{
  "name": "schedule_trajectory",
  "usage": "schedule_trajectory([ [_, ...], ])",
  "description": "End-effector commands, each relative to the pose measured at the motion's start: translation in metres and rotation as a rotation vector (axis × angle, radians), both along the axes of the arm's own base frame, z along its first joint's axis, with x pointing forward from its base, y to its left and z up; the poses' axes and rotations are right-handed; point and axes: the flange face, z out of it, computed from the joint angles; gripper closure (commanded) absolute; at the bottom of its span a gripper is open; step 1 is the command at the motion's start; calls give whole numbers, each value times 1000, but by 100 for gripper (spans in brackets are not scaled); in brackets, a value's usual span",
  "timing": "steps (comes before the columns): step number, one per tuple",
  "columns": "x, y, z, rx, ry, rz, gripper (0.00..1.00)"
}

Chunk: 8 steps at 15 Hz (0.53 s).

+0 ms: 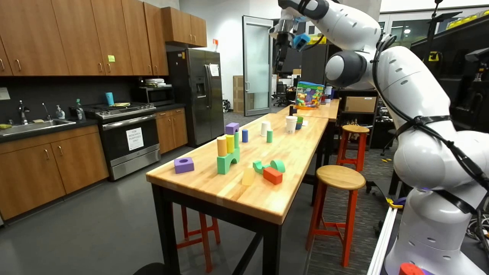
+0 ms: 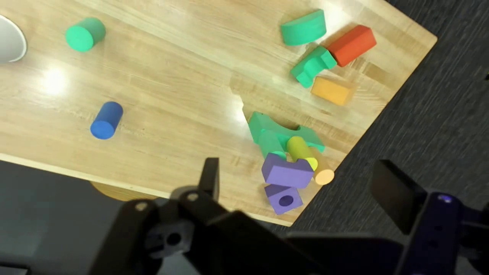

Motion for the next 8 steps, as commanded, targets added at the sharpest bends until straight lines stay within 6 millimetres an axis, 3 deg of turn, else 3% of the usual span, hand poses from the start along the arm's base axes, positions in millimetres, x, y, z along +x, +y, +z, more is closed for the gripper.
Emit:
schedule_trajectory([
  [1, -15, -20, 17, -14, -66, 15, 0],
  [4, -13, -36, 1, -17, -60, 34, 0],
  [8, -1, -50, -37, -20, 18, 33, 0],
])
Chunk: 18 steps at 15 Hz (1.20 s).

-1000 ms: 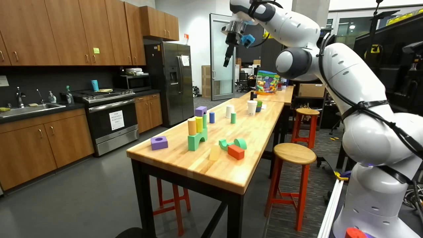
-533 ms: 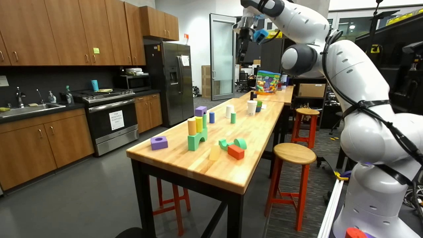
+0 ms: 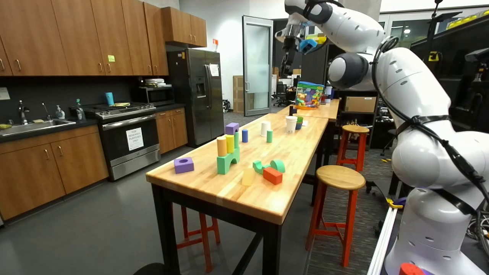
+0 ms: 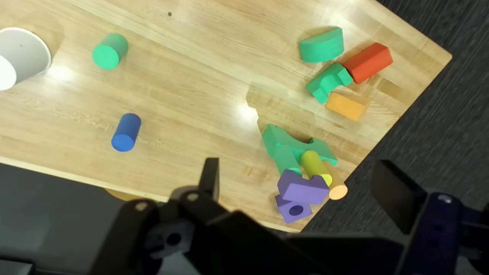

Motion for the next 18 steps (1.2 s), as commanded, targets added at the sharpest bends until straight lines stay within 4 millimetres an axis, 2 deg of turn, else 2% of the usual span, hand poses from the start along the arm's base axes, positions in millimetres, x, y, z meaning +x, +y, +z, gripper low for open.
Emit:
schedule_trajectory([
  [1, 11, -11, -32, -23, 57, 20, 0],
  [7, 39, -28, -108, 51, 131, -30, 0],
  [8, 33, -25, -97, 52, 127, -13, 0],
  [11, 41, -30, -120, 67, 147, -16, 0],
  [14, 41, -30, -117, 63, 141, -18, 0],
  [18, 59, -9, -140, 71, 192, -22, 0],
])
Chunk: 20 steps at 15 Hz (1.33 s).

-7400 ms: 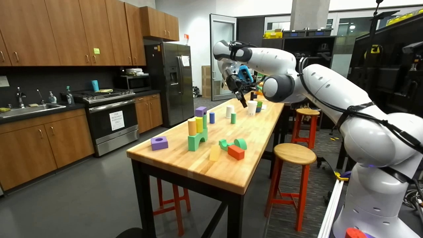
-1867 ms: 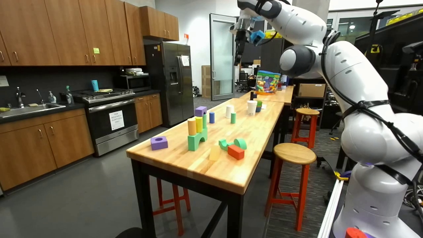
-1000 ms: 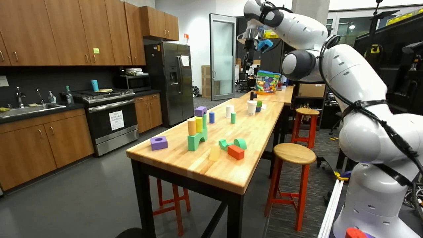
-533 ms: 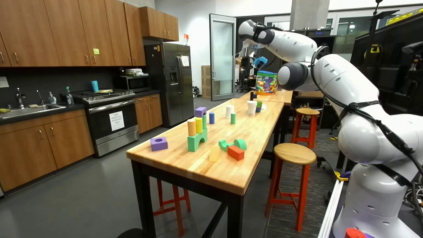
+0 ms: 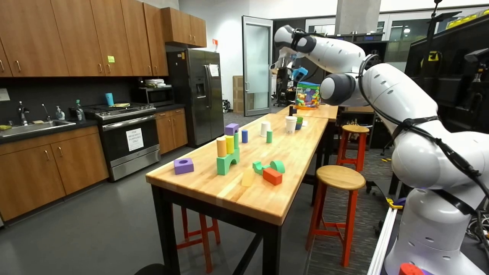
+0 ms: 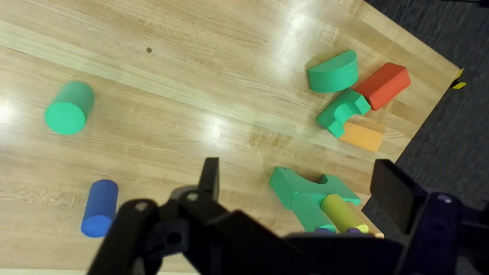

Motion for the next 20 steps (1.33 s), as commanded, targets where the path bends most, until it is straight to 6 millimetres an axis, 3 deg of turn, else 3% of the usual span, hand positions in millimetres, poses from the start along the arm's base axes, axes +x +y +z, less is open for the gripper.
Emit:
schedule_trajectory([
  [1, 18, 24, -20, 2, 40, 10, 0],
  [5, 34, 51, -40, 4, 85, 50, 0],
  [8, 36, 60, -44, -5, 123, 66, 0],
  [12, 33, 56, -31, -6, 85, 84, 0],
  [20, 64, 52, -19, -399, -2, 139, 0],
])
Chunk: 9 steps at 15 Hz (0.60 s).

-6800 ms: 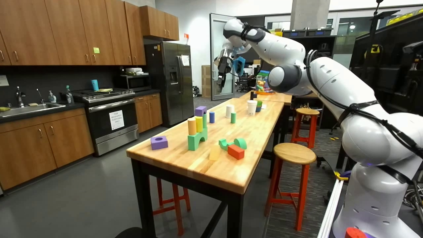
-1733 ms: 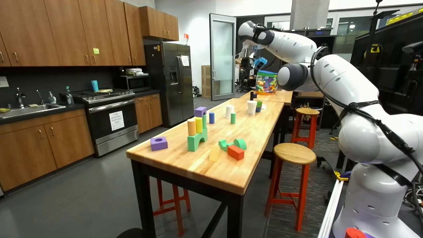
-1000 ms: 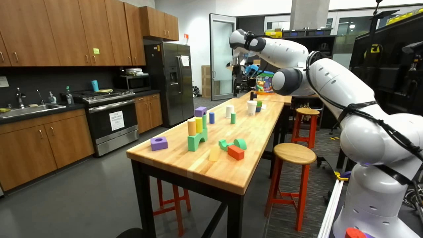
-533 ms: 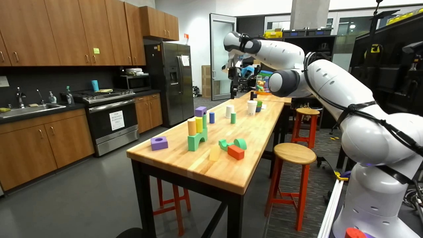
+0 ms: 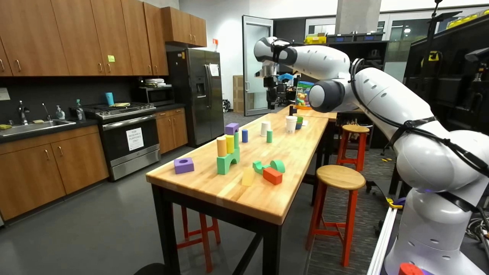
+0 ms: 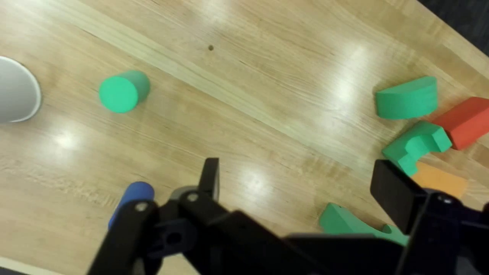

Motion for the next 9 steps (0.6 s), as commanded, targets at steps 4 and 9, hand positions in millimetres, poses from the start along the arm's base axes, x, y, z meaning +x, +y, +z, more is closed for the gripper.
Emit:
schedule_trajectory([
  [4, 16, 10, 7, -179, -15, 50, 0],
  [9, 21, 15, 5, -220, -4, 70, 0],
])
